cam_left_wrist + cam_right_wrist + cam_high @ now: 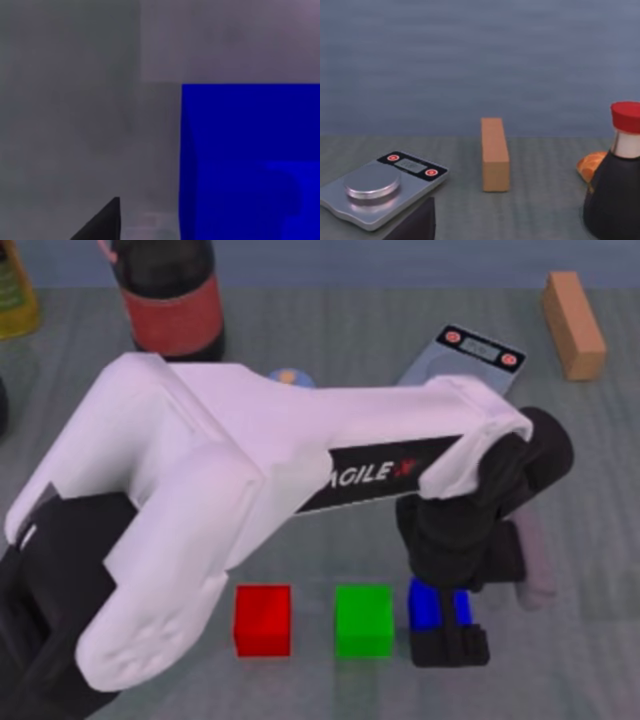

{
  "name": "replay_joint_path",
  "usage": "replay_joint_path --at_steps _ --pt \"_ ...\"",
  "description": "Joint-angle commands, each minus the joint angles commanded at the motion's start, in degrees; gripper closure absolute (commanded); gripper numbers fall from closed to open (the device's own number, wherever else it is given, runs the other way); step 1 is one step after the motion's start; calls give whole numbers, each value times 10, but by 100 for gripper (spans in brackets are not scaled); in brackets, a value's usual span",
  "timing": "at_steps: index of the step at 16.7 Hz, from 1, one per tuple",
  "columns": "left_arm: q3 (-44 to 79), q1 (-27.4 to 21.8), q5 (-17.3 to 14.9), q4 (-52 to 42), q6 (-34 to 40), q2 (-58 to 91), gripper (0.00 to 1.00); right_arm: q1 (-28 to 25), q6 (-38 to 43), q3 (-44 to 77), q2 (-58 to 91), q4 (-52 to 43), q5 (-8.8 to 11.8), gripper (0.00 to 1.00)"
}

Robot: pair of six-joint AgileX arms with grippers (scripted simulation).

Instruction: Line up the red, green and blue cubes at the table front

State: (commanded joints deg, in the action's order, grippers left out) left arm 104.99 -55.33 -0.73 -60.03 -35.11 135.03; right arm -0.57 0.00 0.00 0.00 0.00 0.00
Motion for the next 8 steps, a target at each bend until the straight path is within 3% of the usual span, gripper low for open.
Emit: replay_joint_path --at_steps 8 --pt "105 11 0 -135 1 -29 0 0 0 0 0 0 0 0"
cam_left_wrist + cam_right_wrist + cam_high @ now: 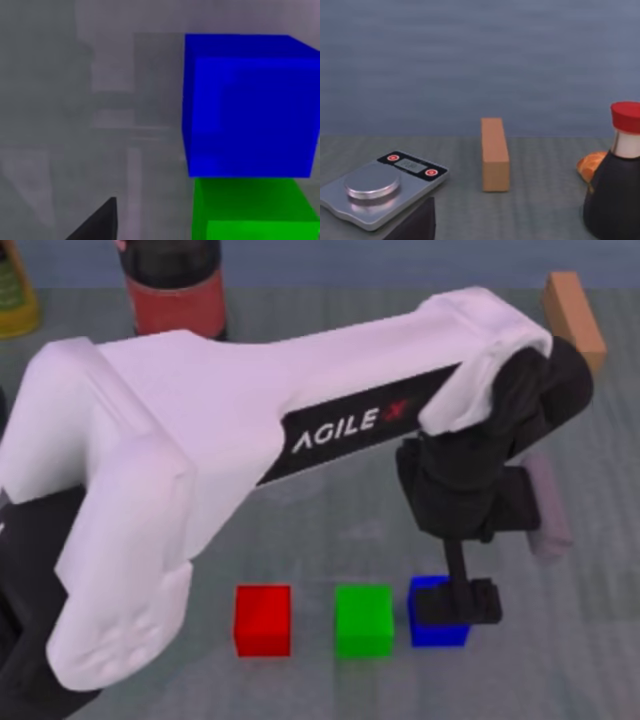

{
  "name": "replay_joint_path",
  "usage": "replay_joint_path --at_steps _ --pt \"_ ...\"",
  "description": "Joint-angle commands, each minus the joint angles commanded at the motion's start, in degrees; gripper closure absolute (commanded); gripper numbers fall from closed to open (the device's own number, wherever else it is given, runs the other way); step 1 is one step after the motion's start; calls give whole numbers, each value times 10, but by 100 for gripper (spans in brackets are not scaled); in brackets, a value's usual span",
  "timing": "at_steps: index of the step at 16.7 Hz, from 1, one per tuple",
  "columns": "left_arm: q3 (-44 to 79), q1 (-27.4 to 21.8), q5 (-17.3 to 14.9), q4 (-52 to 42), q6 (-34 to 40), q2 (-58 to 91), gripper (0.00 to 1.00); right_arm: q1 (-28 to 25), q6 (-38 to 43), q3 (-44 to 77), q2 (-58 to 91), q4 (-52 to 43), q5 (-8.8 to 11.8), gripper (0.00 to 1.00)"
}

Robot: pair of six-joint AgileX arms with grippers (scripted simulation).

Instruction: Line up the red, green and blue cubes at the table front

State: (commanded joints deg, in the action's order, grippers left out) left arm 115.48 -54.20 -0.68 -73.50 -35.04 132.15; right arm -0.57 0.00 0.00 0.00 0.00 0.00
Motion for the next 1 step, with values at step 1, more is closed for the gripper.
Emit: replay_joint_path --at_steps 1 --pt "2 0 0 -2 0 -1 0 0 0 0 0 0 0 0"
